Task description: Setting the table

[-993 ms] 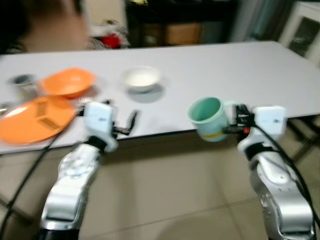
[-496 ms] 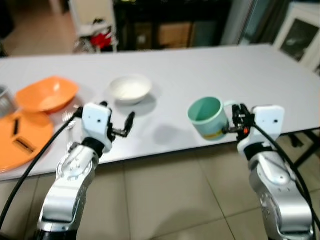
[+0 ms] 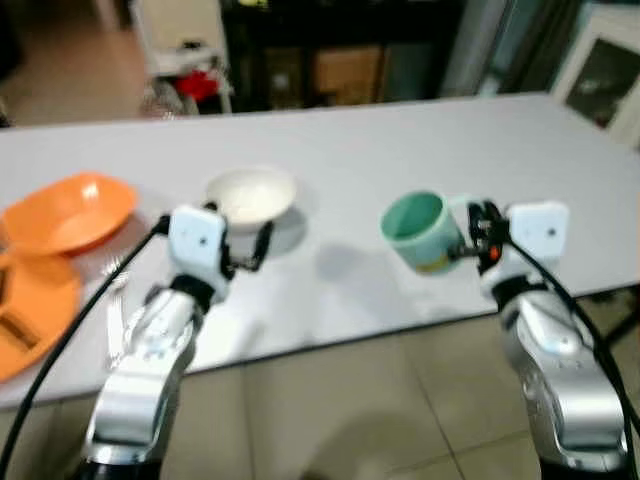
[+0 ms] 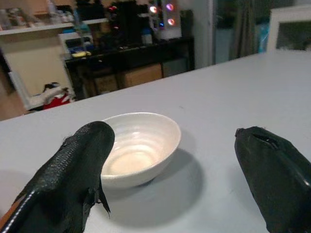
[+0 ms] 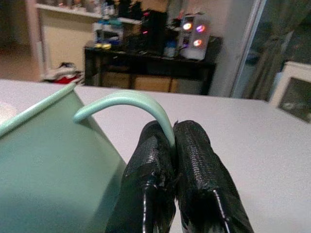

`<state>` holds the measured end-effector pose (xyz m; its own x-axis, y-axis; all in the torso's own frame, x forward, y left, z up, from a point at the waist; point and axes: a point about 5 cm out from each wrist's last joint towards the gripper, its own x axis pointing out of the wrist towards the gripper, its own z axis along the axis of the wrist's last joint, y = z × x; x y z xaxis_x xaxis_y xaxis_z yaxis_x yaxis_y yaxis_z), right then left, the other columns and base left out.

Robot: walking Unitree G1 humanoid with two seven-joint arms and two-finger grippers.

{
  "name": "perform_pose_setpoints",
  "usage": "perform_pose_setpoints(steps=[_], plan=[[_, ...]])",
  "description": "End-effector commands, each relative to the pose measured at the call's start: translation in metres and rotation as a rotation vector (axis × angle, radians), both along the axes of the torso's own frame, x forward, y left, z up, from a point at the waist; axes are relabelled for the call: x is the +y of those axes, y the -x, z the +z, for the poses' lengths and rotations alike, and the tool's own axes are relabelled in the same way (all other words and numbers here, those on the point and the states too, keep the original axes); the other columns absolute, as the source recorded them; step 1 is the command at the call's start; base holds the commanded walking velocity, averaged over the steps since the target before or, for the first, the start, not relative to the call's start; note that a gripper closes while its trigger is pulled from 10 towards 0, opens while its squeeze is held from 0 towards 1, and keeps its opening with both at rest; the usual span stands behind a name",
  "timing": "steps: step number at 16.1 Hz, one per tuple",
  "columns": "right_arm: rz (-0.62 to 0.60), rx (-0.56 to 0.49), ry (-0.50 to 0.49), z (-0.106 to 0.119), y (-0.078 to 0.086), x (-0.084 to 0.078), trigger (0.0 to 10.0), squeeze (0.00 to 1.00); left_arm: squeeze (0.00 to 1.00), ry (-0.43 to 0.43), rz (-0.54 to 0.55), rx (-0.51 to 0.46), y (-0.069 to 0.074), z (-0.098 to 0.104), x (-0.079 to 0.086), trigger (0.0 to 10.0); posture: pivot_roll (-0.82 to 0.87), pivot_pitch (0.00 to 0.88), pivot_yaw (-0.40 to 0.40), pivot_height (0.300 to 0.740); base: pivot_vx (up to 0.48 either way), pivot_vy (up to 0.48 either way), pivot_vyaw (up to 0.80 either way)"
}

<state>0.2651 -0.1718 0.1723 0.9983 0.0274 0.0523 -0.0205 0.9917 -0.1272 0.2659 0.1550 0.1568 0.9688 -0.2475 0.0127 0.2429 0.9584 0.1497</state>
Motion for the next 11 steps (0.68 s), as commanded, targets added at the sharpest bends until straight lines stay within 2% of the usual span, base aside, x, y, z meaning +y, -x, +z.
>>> perform_pose_setpoints(steps=[1, 2, 5, 8, 9, 11], plan=[[-0.035, -0.013, 0.013, 0.002, 0.000, -0.011, 10.0, 0.00, 0.00, 0.002, -0.047, -0.020, 0.000, 0.005, -0.009, 10.0, 0.05, 0.000, 0.006, 0.740, 0.360, 0.000, 0.00], [-0.037, -0.007, 0.020, -0.001, -0.002, -0.011, 10.0, 0.00, 0.00, -0.002, -0.012, -0.019, 0.000, 0.003, -0.003, 10.0, 0.05, 0.000, 0.004, 0.740, 0.360, 0.000, 0.00], [-0.016, -0.008, 0.013, -0.002, -0.004, -0.010, 10.0, 0.00, 0.00, 0.001, -0.030, -0.039, -0.001, 0.009, -0.005, 10.0, 0.06, 0.000, -0.007, 0.740, 0.360, 0.000, 0.00], [-0.017, -0.007, 0.015, -0.003, -0.008, -0.011, 10.0, 0.00, 0.00, -0.002, 0.001, -0.030, -0.002, 0.006, -0.002, 10.0, 0.06, 0.000, 0.004, 0.740, 0.360, 0.000, 0.00], [-0.019, -0.007, 0.004, -0.003, -0.008, -0.012, 10.0, 0.00, 0.00, -0.002, -0.017, -0.036, -0.001, 0.007, -0.004, 10.0, 0.07, 0.000, -0.001, 0.740, 0.356, 0.000, 0.00], [-0.047, 0.008, -0.085, -0.010, -0.014, -0.017, 10.0, 0.00, 0.00, -0.005, -0.002, -0.045, 0.000, 0.009, 0.002, 10.0, 0.07, 0.000, -0.002, 0.740, 0.358, 0.000, 0.00]])
